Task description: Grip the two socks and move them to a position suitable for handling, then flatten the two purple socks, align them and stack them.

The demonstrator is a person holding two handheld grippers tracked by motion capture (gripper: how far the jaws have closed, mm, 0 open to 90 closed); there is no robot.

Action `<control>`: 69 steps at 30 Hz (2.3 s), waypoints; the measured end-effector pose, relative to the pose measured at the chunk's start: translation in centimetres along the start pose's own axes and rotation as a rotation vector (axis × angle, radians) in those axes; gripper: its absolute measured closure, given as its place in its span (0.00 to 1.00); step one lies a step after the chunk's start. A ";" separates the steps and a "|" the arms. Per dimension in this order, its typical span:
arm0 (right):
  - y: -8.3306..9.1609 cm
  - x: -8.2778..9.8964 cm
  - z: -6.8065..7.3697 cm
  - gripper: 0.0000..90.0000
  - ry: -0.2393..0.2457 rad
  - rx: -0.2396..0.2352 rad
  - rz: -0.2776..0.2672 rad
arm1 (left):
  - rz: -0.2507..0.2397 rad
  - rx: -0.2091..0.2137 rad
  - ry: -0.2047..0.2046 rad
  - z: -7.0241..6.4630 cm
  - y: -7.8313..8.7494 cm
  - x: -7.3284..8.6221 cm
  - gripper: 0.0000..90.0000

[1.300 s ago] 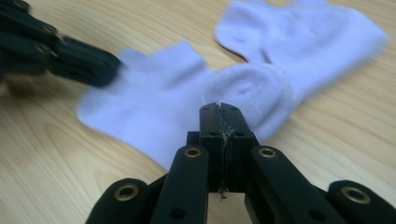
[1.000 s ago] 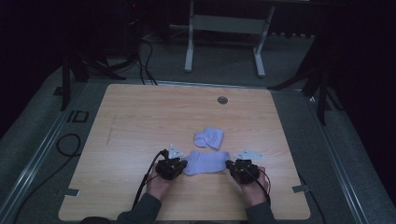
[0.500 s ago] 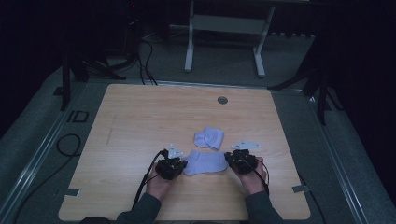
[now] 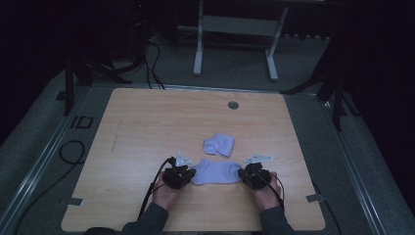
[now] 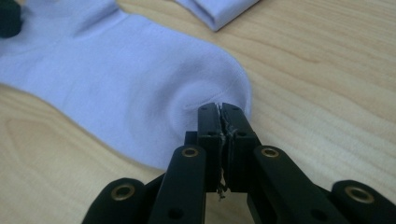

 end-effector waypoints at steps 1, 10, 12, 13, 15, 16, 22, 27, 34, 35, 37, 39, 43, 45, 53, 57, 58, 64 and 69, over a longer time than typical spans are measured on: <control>0.2 0.2 0.2 0.96 0.002 -0.007 0.004 | 0.003 0.000 -0.001 0.0 0.0 0.0 1.00; 1.1 0.3 1.4 0.86 0.049 -0.069 0.045 | 0.004 0.006 -0.002 0.0 0.2 0.2 0.99; 1.5 -0.2 1.7 0.83 0.064 -0.081 0.022 | 0.000 0.018 0.012 0.0 0.3 0.3 0.98; 1.8 -0.5 1.8 0.82 0.073 -0.083 0.007 | 0.001 0.023 0.009 0.0 0.3 0.4 0.98; 2.1 -1.3 2.0 0.80 0.087 -0.085 -0.022 | 0.000 0.028 0.010 0.0 0.4 0.4 0.94; 2.2 -1.8 2.0 0.79 0.095 -0.085 -0.032 | -0.012 0.024 0.001 -0.1 0.5 0.5 0.93; 1.5 -5.2 1.6 0.76 0.140 -0.049 -0.068 | -0.070 0.030 -0.018 -0.2 1.5 0.1 0.90; -0.5 -8.0 1.0 0.76 0.149 -0.024 -0.079 | -0.085 0.027 -0.011 0.0 1.9 0.0 0.88; -5.0 -10.7 0.2 0.74 0.165 0.028 -0.010 | -0.101 0.021 -0.002 0.2 2.2 -0.1 0.88; -5.4 -10.8 0.0 0.74 0.164 0.034 0.001 | -0.101 0.019 -0.001 0.2 2.3 -0.1 0.88; -6.3 -10.8 -0.2 0.74 0.153 0.037 0.030 | -0.105 0.019 0.002 0.3 2.3 -0.1 0.88; -6.6 -10.8 -0.2 0.74 0.154 0.041 0.040 | -0.105 0.019 0.002 0.3 2.3 -0.1 0.88; -7.0 -10.6 -0.3 0.74 0.136 0.030 0.056 | -0.106 0.025 0.013 0.4 2.4 -0.1 0.88; -7.0 -10.5 -0.3 0.74 0.139 0.026 0.060 | -0.105 0.025 0.013 0.5 2.4 -0.1 0.88; -6.7 -10.2 -0.1 0.74 0.176 -0.007 0.073 | -0.104 0.023 0.019 0.6 2.4 -0.1 0.88; -6.4 -9.8 -0.1 0.74 0.215 -0.035 0.080 | -0.103 0.022 0.019 0.7 2.4 -0.1 0.88; -6.4 -9.7 -0.1 0.74 0.232 -0.040 0.078 | -0.103 0.022 0.019 0.7 2.4 -0.1 0.88; -5.0 -9.5 0.1 0.72 0.293 -0.031 0.054 | -0.095 0.019 0.021 0.8 2.2 0.0 0.88; -4.6 -10.4 1.0 0.76 0.291 -0.020 0.012 | -0.088 0.015 0.011 0.6 2.1 0.0 0.88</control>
Point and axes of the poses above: each handheld gripper's, and its own axes: y roughly backward along the jaws, x roughly out of its underside, z roughly to its left, the point moved 5 cm from there along -y, roughly forward along the jaws, and after that the axes turned 4 degrees about z, right-handed, at the moved point
